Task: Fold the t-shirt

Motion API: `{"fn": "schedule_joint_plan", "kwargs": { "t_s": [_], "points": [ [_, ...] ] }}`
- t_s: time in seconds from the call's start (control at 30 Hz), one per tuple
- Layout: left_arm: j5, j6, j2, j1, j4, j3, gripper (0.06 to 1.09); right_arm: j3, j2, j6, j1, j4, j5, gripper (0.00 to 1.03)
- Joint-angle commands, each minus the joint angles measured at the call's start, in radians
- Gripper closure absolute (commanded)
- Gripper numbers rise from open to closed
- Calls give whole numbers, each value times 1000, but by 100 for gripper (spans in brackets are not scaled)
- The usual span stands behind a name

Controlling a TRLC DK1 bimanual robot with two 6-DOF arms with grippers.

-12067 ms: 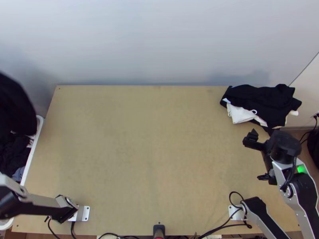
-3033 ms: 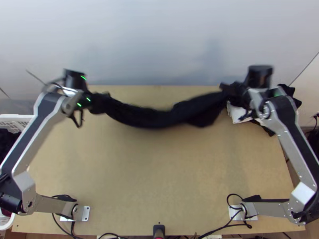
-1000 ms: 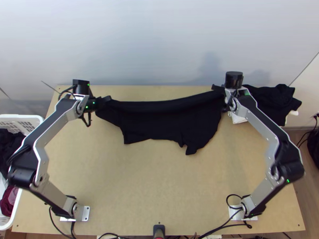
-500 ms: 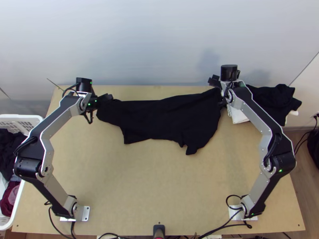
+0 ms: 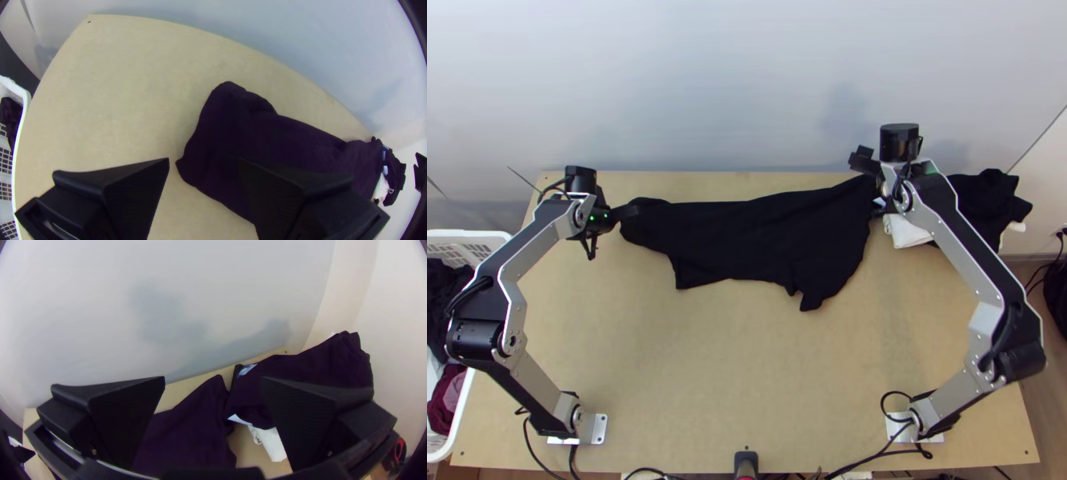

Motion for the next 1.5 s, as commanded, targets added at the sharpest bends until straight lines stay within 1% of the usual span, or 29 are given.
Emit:
{"fn": "schedule_joint_plan", "kwargs": {
  "t_s": [0.0,0.1,0.23,0.33,0.4,0.5,0.53,0.57,0.67,0.7,0.77,0.9,1.13,1.4,1.47],
  "points": [
    [-9,46,18,2,59,-52,32,-100,-125,-7,49,-33,-10,4],
    [-12,56,27,-4,79,-57,32,-181,-199,-7,101,-46,-59,4],
    [-18,60,40,-10,96,-57,32,-261,-266,-5,167,-79,-79,4],
    [-18,59,44,-13,99,-54,33,-296,-289,-2,175,-105,-113,4],
    [-18,59,49,-21,99,-52,33,-310,-293,16,175,-128,-130,4],
    [-16,56,55,-36,102,-57,47,-325,-293,16,193,-179,-185,4],
    [-16,54,58,-39,103,-58,49,-335,-293,16,207,-196,-199,4],
    [-16,54,60,-44,106,-61,53,-345,-293,16,227,-208,-213,4],
    [-18,57,63,-53,149,-78,83,-396,-293,20,281,-217,-231,4],
    [-18,57,63,-56,152,-78,91,-410,-293,21,295,-219,-231,4],
    [-18,57,63,-57,152,-73,104,-428,-293,33,307,-224,-248,6],
    [-18,57,47,-54,151,-77,105,-456,-296,58,305,-236,-289,7],
    [-18,51,-14,-48,114,-77,105,-522,-332,52,307,-248,-294,6],
    [-18,36,-115,-50,48,-47,105,-621,-323,58,396,-247,-309,7],
    [-18,31,-132,-48,30,-35,105,-643,-309,59,408,-244,-342,7]
  ]
}}
